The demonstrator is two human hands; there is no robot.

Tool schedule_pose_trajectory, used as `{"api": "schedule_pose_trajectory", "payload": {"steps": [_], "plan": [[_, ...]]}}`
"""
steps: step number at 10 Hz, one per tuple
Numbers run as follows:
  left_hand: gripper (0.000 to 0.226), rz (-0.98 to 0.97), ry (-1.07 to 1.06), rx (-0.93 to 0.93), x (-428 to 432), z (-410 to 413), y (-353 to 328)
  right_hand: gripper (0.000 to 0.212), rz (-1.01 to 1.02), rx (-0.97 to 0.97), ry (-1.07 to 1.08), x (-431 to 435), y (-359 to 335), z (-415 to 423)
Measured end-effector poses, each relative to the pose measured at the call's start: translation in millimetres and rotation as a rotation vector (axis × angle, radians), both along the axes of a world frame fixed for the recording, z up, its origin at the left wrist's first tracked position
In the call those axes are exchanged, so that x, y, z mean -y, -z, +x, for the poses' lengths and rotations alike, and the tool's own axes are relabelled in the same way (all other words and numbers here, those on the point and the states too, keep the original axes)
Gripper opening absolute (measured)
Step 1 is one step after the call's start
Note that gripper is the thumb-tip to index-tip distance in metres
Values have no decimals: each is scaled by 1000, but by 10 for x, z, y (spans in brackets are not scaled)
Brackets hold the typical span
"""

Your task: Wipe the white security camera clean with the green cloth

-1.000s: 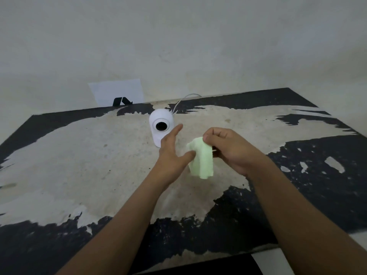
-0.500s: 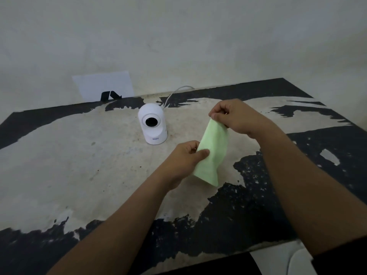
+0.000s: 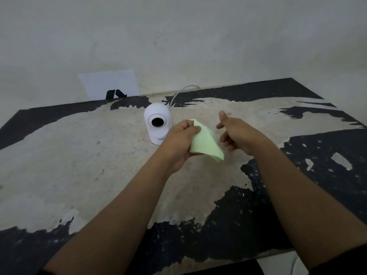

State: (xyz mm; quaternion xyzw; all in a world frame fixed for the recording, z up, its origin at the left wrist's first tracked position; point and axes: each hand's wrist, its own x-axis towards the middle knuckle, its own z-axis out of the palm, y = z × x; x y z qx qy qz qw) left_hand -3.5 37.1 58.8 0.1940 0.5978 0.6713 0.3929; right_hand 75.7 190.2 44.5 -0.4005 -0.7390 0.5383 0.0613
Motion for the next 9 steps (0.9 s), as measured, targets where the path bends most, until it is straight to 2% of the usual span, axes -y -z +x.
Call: {"api": "schedule_pose_trajectory", "payload": {"steps": [1, 2, 3, 4, 5, 6, 7, 8, 9], "plan": [[10, 54, 0, 19, -29, -31, -75, 62, -355, -150, -49, 17, 69, 41], [11, 73, 27, 75, -50, -7, -62, 51, -713, -494, -73, 3, 118, 61], [12, 16, 28, 93, -68, 55, 13, 41, -724, -608, -7, -55, 136, 5], [8, -86, 27, 133, -35, 156, 159, 23, -488, -528, 5, -137, 181, -88], [14, -184, 119, 105, 93, 204, 227, 24, -246, -344, -87, -153, 196, -116], [22, -442, 262, -193, 350, 176, 266, 35, 252, -64, -285, -128, 217, -130], [22, -554, 166, -507, 484, 58, 305, 41, 470, 9, -398, -125, 267, -163], [25, -636, -76, -1002, 639, -171, 456, 47, 693, 108, -377, -125, 406, -193], [35, -867, -51, -1194, 716, -263, 561, 47, 760, 160, -264, -118, 442, -171]]}}
